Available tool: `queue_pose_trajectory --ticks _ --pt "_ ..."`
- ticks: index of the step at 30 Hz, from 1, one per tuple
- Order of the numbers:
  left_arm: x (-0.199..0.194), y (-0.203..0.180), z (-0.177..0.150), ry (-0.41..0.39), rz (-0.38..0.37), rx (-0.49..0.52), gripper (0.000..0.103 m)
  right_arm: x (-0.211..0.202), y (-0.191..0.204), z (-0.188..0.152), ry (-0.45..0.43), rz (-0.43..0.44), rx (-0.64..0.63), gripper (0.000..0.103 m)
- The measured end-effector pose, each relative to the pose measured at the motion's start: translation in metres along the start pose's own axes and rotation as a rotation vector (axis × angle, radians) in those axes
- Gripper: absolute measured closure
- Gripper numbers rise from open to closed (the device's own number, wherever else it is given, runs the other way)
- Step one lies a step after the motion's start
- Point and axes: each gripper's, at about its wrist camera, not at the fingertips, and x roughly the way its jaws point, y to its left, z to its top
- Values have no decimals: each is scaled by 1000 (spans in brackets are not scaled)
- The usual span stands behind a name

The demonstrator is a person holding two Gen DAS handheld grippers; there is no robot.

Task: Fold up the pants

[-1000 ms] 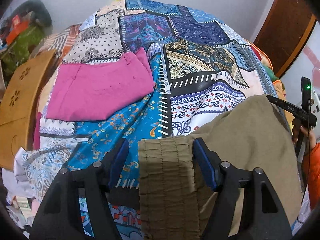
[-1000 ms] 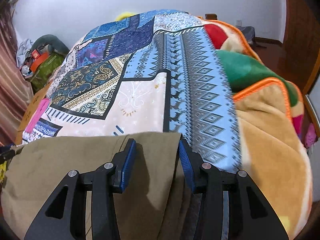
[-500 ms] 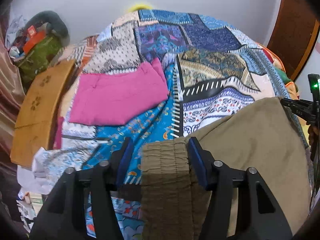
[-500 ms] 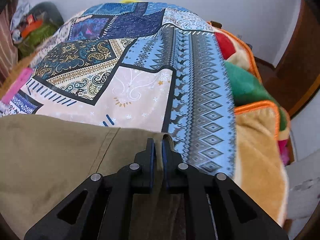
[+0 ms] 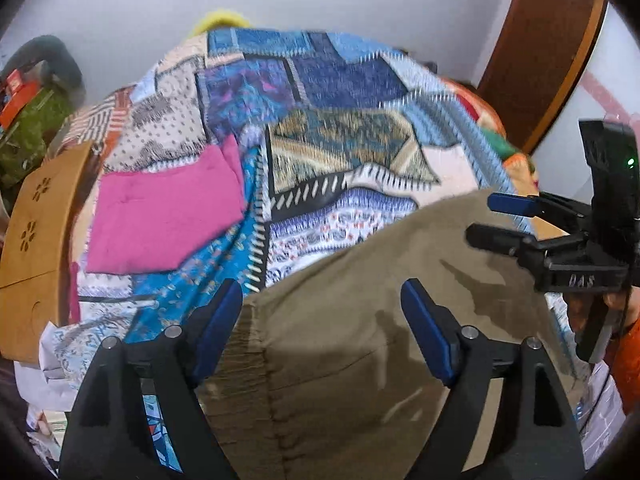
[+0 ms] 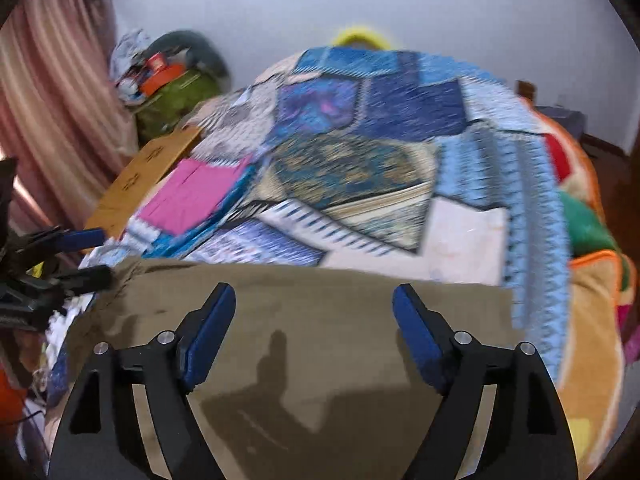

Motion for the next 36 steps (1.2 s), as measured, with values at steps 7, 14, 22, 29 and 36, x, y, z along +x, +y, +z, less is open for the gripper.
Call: queue_pose_trajectory --ticks 7,14,22,29,36 --pt "36 -3 -25 92 90 100 17 51 24 -28 196 2 -68 25" --pt "19 5 -48 87 107 76 12 19 27 -56 152 -51 -127 25" --pt "-14 5 -76 58 128 7 12 -14 32 -88 164 -91 -109 25" --pt "-38 -6 -117 17 214 52 11 -52 32 -130 121 -109 -74 25" --pt "-57 -1 -146 -30 208 -3 9 -75 18 -168 103 -66 60 25"
